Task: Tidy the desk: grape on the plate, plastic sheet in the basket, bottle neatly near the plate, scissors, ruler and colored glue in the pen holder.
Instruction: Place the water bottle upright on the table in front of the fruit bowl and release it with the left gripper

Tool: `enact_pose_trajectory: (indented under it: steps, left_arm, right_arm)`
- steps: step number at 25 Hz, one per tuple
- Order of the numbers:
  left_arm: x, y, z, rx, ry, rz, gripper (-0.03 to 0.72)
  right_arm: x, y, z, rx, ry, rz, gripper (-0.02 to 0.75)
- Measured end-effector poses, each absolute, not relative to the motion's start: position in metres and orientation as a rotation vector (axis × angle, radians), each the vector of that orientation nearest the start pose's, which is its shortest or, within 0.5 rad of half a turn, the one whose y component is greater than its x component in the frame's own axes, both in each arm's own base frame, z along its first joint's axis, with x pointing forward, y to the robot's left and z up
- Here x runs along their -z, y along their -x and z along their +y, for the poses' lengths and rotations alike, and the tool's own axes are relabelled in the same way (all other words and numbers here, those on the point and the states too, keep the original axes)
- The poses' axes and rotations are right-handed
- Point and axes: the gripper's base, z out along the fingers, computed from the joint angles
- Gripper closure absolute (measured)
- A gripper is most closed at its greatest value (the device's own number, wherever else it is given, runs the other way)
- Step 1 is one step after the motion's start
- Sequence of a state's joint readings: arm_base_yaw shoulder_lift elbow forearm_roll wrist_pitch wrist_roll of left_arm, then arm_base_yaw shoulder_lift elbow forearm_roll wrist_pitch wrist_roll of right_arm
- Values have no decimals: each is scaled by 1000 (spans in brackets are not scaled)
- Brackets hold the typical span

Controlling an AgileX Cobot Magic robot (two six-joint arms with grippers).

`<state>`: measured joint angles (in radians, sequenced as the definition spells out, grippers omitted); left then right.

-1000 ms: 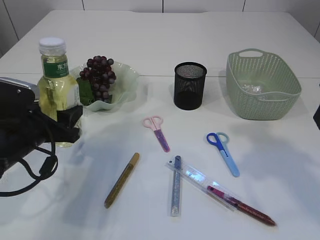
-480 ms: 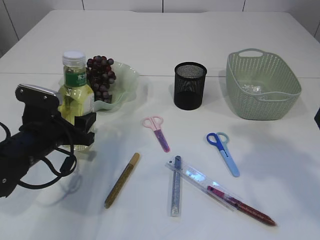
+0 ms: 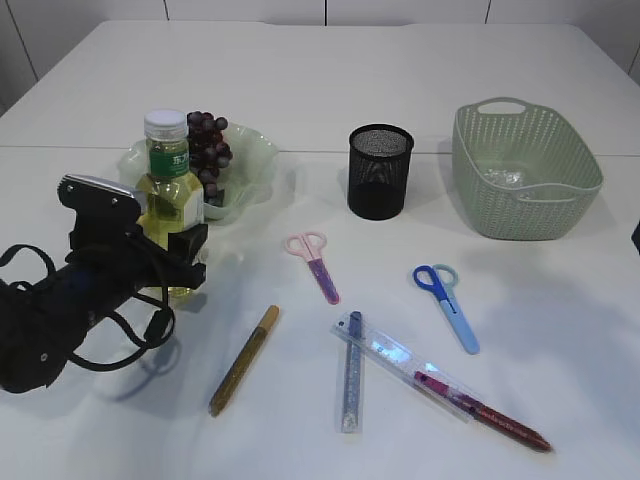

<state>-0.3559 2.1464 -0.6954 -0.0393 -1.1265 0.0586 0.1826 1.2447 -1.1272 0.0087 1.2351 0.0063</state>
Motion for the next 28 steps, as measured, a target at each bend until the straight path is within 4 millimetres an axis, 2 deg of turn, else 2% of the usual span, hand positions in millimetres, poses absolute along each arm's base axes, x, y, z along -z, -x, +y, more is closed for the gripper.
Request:
enact_pose_trajectory:
  steps: [6, 14, 17, 21, 28]
  left_arm:
    - [-74, -331, -120, 194, -330, 1759, 237]
    - [-73, -331, -122, 206, -354, 1756, 109]
    - [-74, -330, -124, 222, -382, 1755, 90]
    - [-83, -331, -125, 227, -383, 1730, 86]
    - [-122, -333, -126, 237, -363, 1622, 87]
  right_arm:
    - [-330, -221, 41, -52, 248, 2827, 228]
    - [-330, -221, 41, -52, 248, 2829, 228]
    - [-330, -221, 41, -52, 248, 2829, 228]
    - [-330, -221, 41, -52, 248, 2829, 228]
    - [-330, -221, 41, -52, 248, 2829, 228]
